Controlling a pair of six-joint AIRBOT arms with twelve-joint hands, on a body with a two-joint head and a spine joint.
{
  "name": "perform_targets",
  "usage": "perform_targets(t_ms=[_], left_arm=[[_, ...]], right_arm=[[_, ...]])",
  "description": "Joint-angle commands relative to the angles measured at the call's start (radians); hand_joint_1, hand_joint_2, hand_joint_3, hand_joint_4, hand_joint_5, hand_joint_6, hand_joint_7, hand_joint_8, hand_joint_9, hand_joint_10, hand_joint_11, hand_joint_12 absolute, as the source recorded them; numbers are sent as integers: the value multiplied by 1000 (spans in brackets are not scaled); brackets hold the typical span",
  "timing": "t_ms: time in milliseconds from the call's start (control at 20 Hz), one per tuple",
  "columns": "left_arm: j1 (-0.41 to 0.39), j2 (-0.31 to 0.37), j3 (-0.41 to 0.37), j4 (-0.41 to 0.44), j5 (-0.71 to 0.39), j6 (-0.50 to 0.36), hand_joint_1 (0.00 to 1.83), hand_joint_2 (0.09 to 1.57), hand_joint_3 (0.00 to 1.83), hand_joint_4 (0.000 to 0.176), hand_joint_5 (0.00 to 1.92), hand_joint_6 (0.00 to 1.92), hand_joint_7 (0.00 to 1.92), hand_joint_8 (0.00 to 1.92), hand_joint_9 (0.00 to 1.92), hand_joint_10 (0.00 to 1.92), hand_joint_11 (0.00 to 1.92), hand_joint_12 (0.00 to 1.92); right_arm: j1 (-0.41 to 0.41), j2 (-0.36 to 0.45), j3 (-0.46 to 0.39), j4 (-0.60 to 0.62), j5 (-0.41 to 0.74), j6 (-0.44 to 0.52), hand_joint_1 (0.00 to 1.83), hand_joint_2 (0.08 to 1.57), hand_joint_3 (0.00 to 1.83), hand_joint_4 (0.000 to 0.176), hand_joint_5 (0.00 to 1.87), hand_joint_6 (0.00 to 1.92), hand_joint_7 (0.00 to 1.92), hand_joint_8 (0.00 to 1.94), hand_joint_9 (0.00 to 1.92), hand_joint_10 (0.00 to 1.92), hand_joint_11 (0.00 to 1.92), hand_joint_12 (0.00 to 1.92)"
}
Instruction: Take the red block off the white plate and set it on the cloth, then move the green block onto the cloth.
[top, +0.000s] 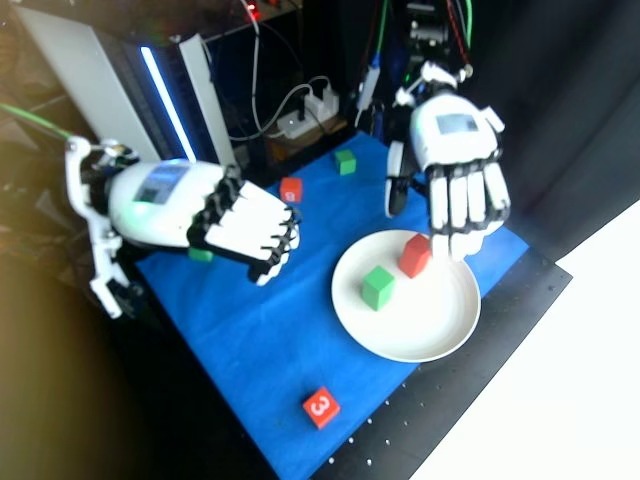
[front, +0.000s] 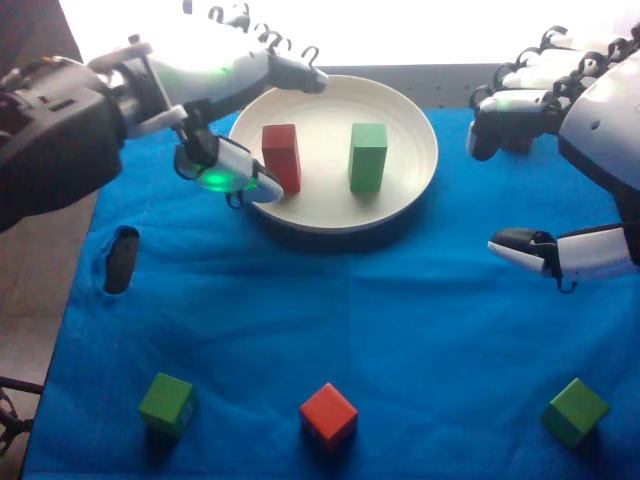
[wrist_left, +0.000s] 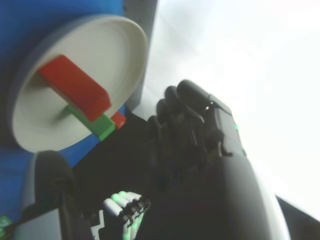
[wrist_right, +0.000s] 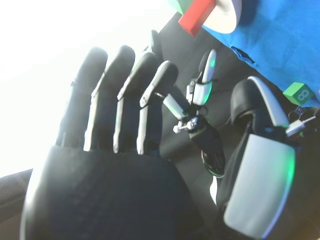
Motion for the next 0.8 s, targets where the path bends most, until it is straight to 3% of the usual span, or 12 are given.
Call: perform_targets(t_ms=[0,200,350,500,600,750], left_arm=[[-15,-6,10,-1,-95,3,947,923,0,11,429,8,557,24,325,897,183,1541],[-13,-36,42,-15,-70,3,953,921,0,4,457,16,587,33,360,893,237,1531],[-10,-50,59,-25,-60,3,970,928,2,5,515,36,641,56,388,896,221,1521],[-2,-63,75,-38,-55,3,995,987,9,0,622,54,704,120,412,1105,273,1671],[0,-68,80,-42,-52,3,998,1036,0,0,708,68,675,349,456,1228,340,1763],[4,-73,86,-50,-53,2,1046,1081,6,0,823,105,736,511,629,1168,490,1715]], right_arm=[[13,-2,3,-34,-121,-4,854,791,315,0,658,842,580,1154,506,1330,358,1708],[13,-2,4,-34,-121,-4,890,807,257,0,670,831,548,1238,481,1422,367,1758],[13,-2,4,-34,-121,-4,835,813,288,0,614,957,542,1267,471,1430,338,1774],[13,-3,4,-34,-121,-4,926,765,318,0,684,940,606,1219,541,1392,420,1723],[13,-3,4,-34,-121,-4,956,773,302,0,675,951,587,1252,523,1442,398,1749],[13,-4,4,-34,-121,-4,941,799,261,0,703,995,598,1276,534,1453,414,1769]])
